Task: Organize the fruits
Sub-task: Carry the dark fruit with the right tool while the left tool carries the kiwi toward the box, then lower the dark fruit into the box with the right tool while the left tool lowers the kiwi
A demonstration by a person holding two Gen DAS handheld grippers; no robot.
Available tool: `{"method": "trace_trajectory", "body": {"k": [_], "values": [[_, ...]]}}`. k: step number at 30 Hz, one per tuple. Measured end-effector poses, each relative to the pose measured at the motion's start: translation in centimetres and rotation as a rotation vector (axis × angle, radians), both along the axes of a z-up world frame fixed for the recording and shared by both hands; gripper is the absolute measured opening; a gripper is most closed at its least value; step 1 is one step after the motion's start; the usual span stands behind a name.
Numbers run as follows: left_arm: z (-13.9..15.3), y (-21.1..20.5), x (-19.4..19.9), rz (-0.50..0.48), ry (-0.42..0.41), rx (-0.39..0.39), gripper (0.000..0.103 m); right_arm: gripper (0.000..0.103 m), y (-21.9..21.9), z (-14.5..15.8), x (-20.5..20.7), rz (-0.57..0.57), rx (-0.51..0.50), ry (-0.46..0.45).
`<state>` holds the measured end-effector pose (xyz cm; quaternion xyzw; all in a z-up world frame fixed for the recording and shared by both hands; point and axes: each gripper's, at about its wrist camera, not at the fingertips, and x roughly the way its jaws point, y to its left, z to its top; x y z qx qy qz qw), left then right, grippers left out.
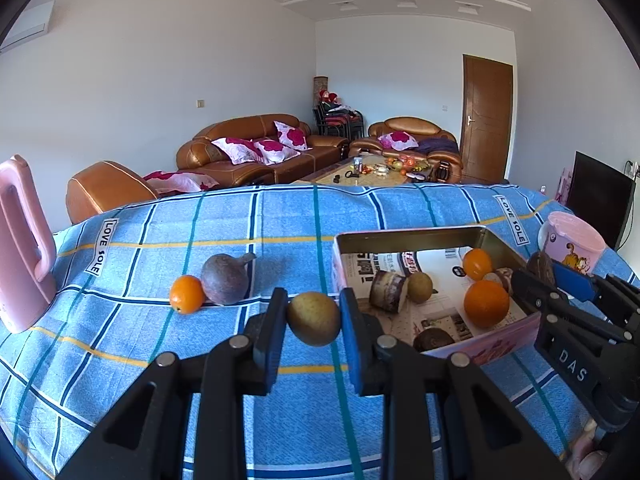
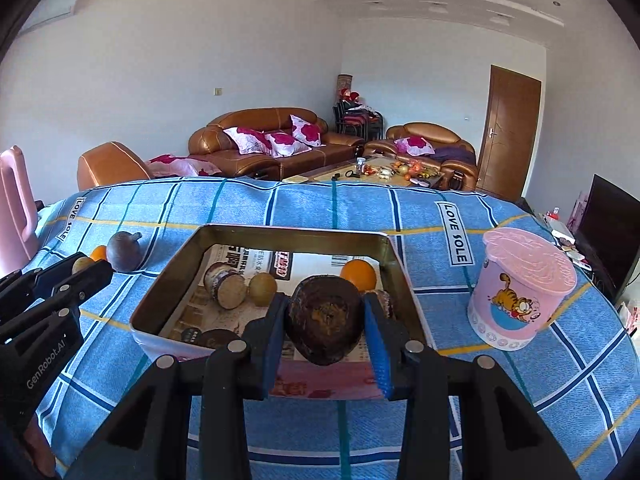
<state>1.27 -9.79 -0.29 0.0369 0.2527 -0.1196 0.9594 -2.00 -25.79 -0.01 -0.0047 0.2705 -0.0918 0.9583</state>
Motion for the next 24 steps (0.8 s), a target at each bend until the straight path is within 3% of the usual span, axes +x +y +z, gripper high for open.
{"method": "trace_trajectory", "body": {"k": [11, 24], "values": [[0.0, -4.2, 1.0, -0.067, 0.004, 0.0, 0.028, 0.04, -3.3, 0.1, 0.5, -0.084, 0.022, 0.001], [-0.5, -6.8, 3.8, -0.11, 0.084, -0.048, 0.028, 0.04, -3.8, -0.1, 1.5, -0.121, 0.006, 0.015]]}}
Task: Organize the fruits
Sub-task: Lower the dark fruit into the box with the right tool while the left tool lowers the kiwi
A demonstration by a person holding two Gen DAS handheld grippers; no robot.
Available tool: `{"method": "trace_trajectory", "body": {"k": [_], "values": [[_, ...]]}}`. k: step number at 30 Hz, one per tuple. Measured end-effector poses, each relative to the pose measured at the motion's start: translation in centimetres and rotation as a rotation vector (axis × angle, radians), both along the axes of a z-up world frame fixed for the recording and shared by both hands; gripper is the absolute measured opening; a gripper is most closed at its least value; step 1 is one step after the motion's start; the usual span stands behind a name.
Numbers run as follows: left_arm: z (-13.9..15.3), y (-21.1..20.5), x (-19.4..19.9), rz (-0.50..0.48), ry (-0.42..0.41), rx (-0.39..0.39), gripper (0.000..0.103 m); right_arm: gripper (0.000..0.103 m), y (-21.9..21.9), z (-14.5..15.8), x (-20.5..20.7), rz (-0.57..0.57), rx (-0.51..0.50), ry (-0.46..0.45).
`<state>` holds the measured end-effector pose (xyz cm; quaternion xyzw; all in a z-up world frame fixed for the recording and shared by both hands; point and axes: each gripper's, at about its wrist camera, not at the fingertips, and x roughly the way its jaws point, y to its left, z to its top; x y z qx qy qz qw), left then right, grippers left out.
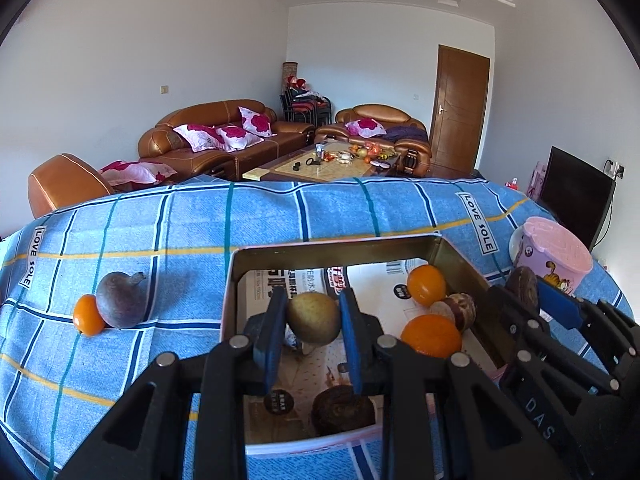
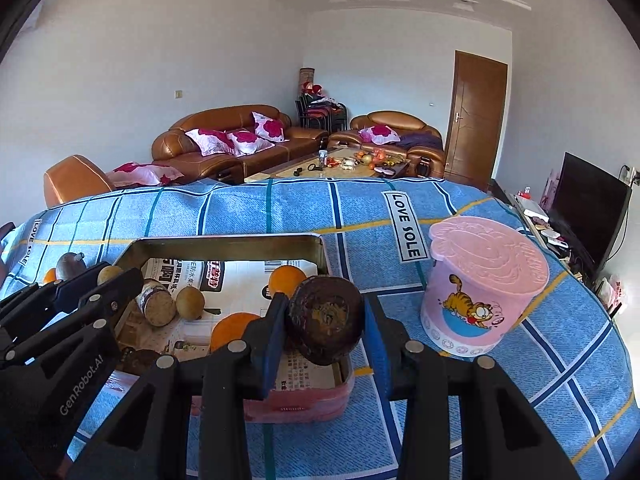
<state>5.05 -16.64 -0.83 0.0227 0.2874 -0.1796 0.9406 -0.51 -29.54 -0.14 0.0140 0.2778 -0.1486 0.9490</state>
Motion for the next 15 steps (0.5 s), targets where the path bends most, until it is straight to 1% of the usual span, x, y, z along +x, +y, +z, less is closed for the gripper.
{"method": "trace_trajectory", "body": {"k": [6, 10, 13, 15], "values": [[-0.6, 0.3, 1.1, -0.031, 0.071, -0.037, 0.028, 0.04, 0.0, -0.1, 1.6, 0.033, 0.048, 0.033], [-1.0, 0.7, 1.7, -0.026, 0.108, -0.062, 0.028, 0.04, 0.3, -0.3, 3.9, 0.09, 0.065, 0.06], [-1.2, 0.8, 1.9, -0.013, 0.126, -0.061, 0.027, 0.04, 0.7, -1.0, 5.3, 0.127, 0.073, 0.09], [-1.4, 1.1, 2.2, -0.011, 0.144, -0.075, 0.028, 0.04, 1.0, -1.4, 5.9, 0.152, 0.08, 0.112]]}}
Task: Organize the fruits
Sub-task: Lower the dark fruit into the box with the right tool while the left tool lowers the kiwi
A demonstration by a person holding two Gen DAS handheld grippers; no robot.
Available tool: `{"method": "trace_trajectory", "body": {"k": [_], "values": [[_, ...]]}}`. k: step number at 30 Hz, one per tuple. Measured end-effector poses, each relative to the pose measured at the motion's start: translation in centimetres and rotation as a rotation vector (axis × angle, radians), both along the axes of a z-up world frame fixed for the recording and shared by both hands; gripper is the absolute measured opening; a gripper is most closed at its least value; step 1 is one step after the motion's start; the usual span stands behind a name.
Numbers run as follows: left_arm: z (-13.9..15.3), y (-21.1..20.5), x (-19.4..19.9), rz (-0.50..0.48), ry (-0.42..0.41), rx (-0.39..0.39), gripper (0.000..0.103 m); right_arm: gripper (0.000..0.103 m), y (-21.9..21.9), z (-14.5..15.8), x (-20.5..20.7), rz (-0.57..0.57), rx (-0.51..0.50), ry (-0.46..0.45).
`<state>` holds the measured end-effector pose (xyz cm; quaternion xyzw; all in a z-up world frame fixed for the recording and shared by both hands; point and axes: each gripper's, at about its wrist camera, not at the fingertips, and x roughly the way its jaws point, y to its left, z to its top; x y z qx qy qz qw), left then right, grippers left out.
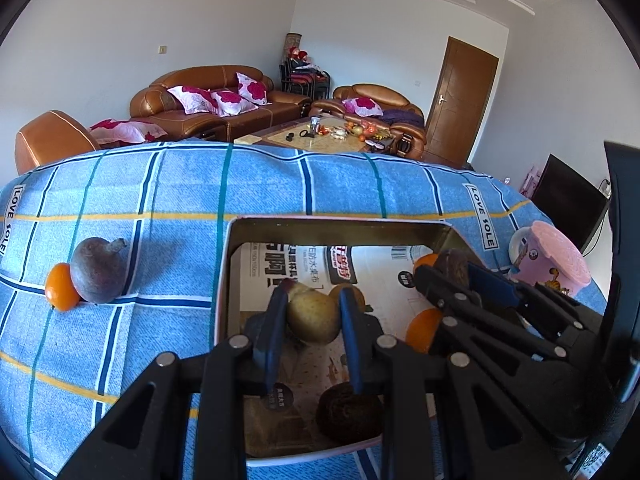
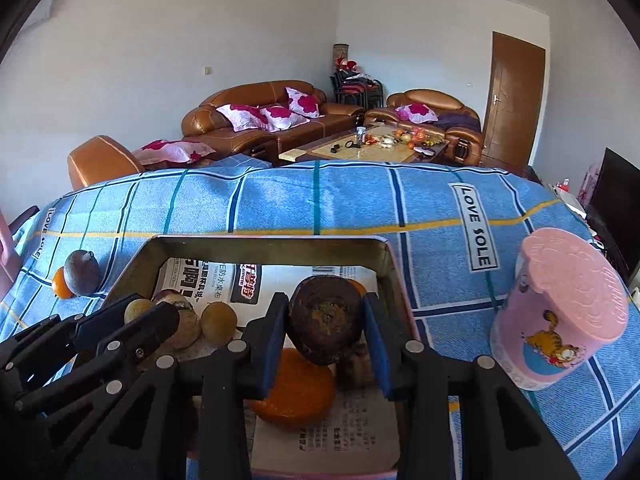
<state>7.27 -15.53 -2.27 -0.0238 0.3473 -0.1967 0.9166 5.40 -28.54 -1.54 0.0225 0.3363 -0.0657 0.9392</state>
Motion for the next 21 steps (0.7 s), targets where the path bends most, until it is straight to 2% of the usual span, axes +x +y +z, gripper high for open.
{"method": "trace_trajectory", "body": {"k": [7, 10, 14, 17, 19, 21], "values": [[-0.3, 0.0, 0.2, 0.008, 0.017, 0.0, 0.027, 0.04, -0.9, -0.3, 0.8, 0.07, 0.113, 0.015], [-0.2, 0.0, 0.3, 0.011, 0.017, 0.001, 0.027, 0.042, -1.0, -0.1, 0.6, 0.078, 0.132, 0.003], [-0.2, 0.0, 0.2, 0.012, 0.012, -0.001, 0.028, 0.056, -1.3, -0.2, 0.6, 0.034, 0.105, 0.03], [0.1, 0.5, -0.2, 0.03, -0.007, 0.0, 0.027, 0.063, -1.5, 0.2, -0.1, 0.008, 0.088, 0.008], [0.5, 0.8, -0.5, 0.048, -0.031, -0.001, 0.03, 0.072, -1.3, 0.6, -0.8, -0.025, 0.044, -0.013], [0.8, 1.1, -1.0, 0.07, -0.06, 0.004, 0.041, 0.076, -1.0, 1.1, -1.4, -0.037, 0.017, -0.043]]}}
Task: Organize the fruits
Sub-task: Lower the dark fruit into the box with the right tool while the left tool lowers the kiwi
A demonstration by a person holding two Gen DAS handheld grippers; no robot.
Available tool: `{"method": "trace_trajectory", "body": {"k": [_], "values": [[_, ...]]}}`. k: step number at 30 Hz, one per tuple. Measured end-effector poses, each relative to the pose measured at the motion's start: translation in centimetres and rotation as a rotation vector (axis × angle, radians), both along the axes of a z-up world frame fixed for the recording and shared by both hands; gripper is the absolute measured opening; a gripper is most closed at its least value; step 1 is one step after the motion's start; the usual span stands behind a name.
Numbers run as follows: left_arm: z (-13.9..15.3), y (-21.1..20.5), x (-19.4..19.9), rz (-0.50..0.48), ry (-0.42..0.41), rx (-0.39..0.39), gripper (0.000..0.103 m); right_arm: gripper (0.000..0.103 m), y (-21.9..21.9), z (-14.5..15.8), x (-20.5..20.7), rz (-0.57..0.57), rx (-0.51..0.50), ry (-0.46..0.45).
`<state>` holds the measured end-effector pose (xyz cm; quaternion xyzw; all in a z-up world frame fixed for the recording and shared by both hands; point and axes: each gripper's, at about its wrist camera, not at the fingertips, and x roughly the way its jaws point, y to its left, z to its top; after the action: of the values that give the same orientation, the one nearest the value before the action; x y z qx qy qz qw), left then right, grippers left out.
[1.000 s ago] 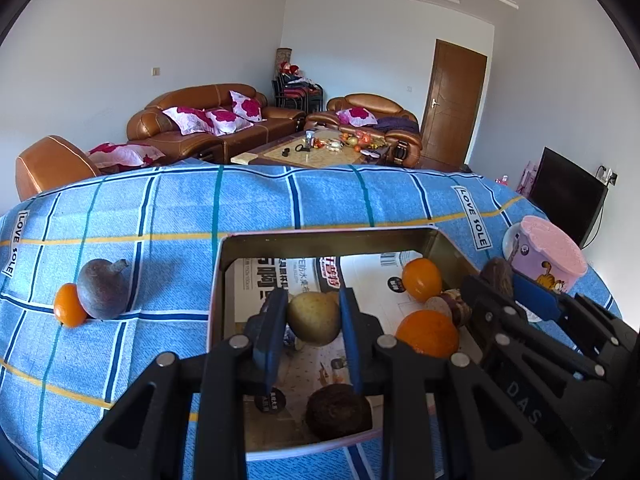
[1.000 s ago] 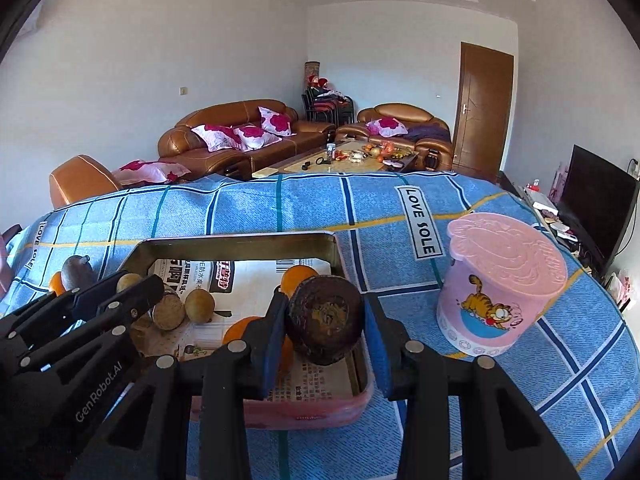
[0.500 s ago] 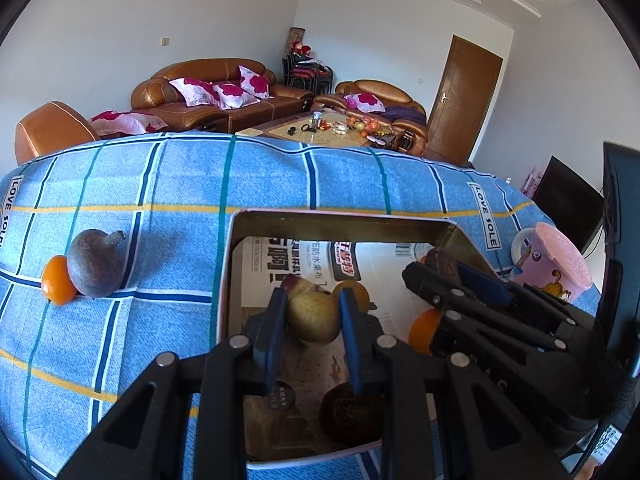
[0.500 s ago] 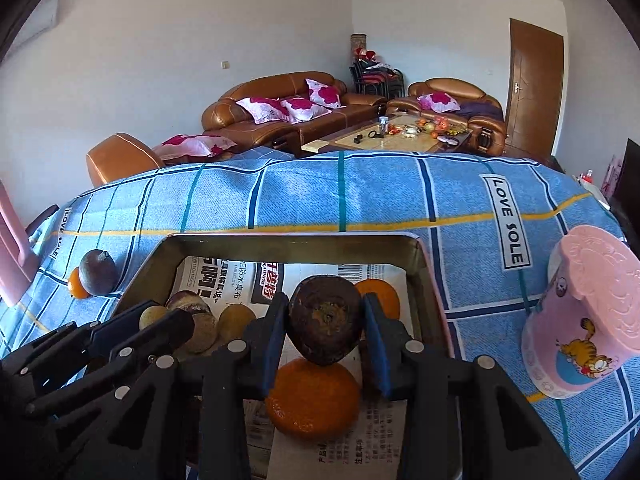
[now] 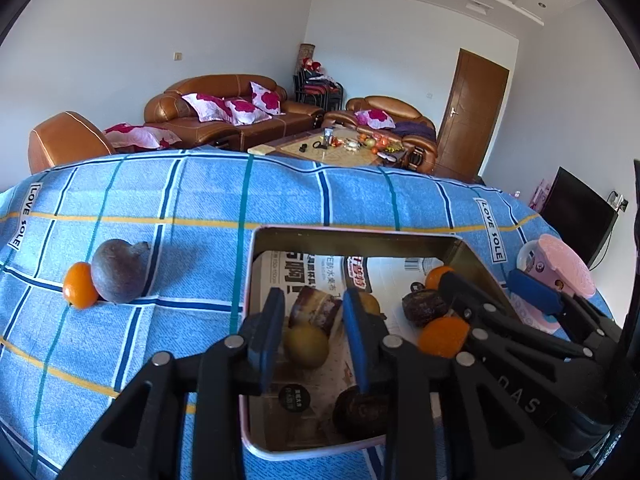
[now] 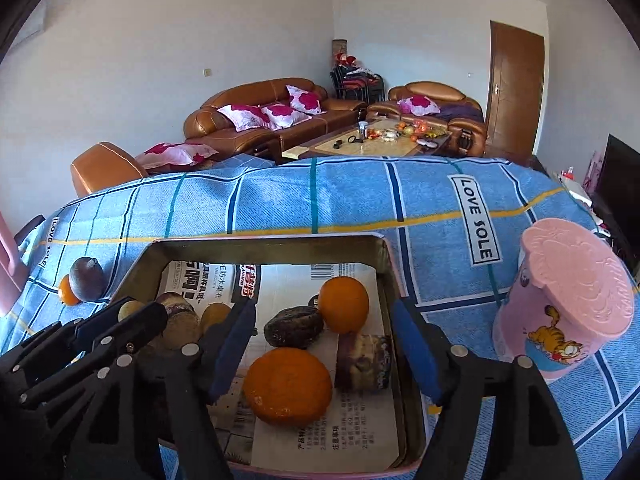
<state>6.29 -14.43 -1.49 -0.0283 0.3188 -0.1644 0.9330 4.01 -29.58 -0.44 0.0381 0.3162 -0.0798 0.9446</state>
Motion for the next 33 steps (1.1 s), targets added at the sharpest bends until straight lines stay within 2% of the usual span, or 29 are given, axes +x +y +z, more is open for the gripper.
{"method": "trace_trajectory", "body": {"k": [3, 6, 7, 11, 16, 21, 24, 33], "values": [[0.5, 0.5, -0.7, 0.027, -0.042, -0.003, 0.054, 0.083, 0.2, 0.8, -1.0, -0.056, -0.054, -0.051], [1.1, 0.9, -1.2, 0.057, -0.098, 0.015, 0.073, 0.084, -0.1, 1.1, -2.0, -0.068, -0.058, -0.098], [1.3, 1.1, -1.5, 0.067, -0.121, 0.021, 0.077, 0.084, -0.3, 1.2, -2.4, -0.068, -0.049, -0.122], [2.1, 1.6, -2.2, 0.131, -0.206, 0.048, 0.103, 0.085, -0.9, 2.1, -4.6, -0.066, -0.025, -0.266], [2.6, 1.5, -2.9, 0.151, -0.277, 0.081, 0.103, 0.088, -1.0, 2.6, -6.5, -0.096, -0.032, -0.329], [2.5, 1.5, -3.4, 0.15, -0.296, 0.105, 0.103, 0.091, -0.1, 2.9, -7.6, -0.1, -0.065, -0.361], [2.5, 1.8, -3.6, 0.145, -0.291, 0.099, 0.103, 0.096, -0.3, 2.8, -7.6, -0.118, -0.039, -0.326], [2.4, 2.6, -5.1, 0.136, -0.293, 0.105, 0.103, 0.096, -1.0, 2.0, -7.3, -0.202, -0.012, -0.236]]}}
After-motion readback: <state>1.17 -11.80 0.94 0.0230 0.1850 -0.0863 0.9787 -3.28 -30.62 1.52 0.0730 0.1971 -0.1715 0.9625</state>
